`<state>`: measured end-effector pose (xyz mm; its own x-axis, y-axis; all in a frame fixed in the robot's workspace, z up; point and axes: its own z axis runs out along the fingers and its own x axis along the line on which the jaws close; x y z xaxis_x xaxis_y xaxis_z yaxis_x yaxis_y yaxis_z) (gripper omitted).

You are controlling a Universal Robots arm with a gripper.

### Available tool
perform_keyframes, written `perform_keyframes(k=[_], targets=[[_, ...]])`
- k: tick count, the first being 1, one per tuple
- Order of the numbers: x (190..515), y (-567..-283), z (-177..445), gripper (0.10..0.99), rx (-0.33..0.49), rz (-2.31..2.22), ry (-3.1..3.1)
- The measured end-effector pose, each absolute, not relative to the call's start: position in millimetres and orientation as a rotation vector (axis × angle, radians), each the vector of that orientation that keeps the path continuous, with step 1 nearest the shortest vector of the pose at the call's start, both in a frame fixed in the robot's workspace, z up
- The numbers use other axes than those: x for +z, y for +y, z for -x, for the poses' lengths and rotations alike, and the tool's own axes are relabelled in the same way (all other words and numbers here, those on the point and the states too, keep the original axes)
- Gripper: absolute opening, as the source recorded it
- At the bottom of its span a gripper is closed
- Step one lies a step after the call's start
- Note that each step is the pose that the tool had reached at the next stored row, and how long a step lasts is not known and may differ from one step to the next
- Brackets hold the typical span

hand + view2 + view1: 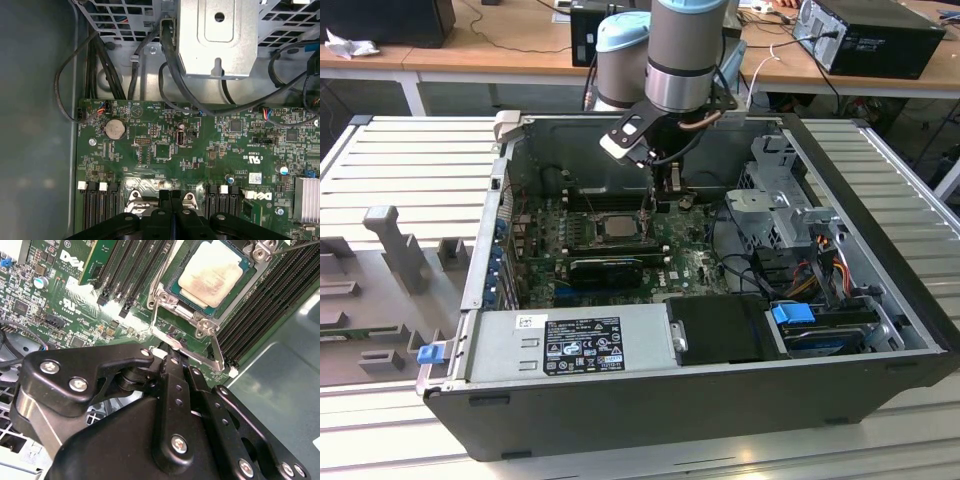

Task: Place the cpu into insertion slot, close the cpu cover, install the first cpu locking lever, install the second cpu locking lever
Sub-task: 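Close the cpu cover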

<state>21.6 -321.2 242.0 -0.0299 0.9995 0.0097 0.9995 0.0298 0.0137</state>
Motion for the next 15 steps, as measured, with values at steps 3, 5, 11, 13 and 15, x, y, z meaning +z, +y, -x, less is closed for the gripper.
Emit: perform_keyframes(k=[3, 5, 11, 13, 15], targets=[[242.0, -321.2, -20.8, 0.106, 0.026, -2.186, 2.252], [242.0, -321.2, -20.4, 0.106, 0.026, -2.186, 2.252], [242.0, -321.2, -18.2, 0.106, 0.026, -2.186, 2.252], [242.1, -321.2, -17.1, 0.106, 0.026, -2.186, 2.252], [242.1, -321.2, -15.9, 0.106, 0.026, -2.186, 2.252]])
